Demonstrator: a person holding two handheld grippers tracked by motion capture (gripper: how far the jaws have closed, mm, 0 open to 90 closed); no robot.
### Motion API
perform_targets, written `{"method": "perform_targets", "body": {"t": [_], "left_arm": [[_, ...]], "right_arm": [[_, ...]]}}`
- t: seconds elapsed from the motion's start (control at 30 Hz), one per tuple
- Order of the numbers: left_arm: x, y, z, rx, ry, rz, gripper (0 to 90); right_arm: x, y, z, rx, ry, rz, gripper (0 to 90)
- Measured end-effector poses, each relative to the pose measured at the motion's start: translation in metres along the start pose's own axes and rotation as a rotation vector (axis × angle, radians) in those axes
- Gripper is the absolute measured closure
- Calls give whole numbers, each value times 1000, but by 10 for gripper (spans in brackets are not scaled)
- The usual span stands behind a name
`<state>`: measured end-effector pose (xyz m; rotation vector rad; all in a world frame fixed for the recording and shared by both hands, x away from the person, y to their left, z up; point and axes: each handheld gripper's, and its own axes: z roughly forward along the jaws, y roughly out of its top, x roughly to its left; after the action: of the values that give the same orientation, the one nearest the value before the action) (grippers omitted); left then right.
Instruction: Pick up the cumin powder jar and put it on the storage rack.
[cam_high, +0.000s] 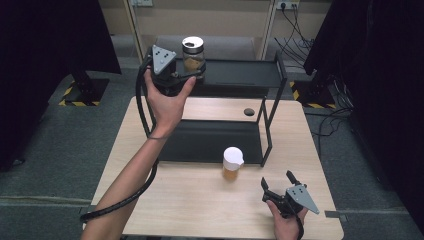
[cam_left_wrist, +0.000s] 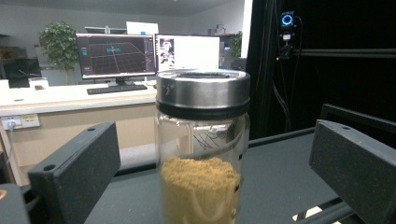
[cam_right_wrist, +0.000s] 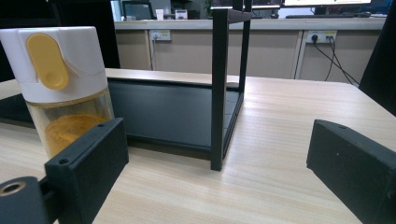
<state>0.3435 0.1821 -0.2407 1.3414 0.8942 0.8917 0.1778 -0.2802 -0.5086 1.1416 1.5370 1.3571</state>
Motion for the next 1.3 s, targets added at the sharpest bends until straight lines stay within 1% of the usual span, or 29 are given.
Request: {"method": "perform_targets", "body": {"t": [0.1,0.3,0.47,0.63,0.8,0.93,1.03,1.1,1.13,1.2,1.3], "left_arm": [[1,-2,-4,-1,-8,-1,12],[0,-9,-12,-11,-25,14,12],[1,-17,-20,-28,-26,22,12],[0,-24,-27,-38,-28,51,12],[0,-33,-35,-43,-40,64,12],[0,-40,-41,-42,-56,59,12],[2,-48,-47,-55,-75,52,12],[3,-54,-51,-61,-84,54,12],[3,-54,-51,-61,-84,54,12],[3,-60,-55,-54,-86,61,12],[4,-63,-58,-53,-87,59,12]], "right_arm": [[0,0,0,1,-1,1,57],[1,0,0,0,-2,0,57],[1,0,0,0,-2,-1,57],[1,0,0,0,-1,-2,57],[1,0,0,0,-2,-6,57],[1,0,0,0,-2,-4,57],[1,0,0,-2,-3,-3,57],[1,0,0,-2,-1,-3,57],[1,0,0,-2,-1,-3,57],[1,0,0,-1,-1,-2,57],[1,0,0,-1,-2,-4,57]]}}
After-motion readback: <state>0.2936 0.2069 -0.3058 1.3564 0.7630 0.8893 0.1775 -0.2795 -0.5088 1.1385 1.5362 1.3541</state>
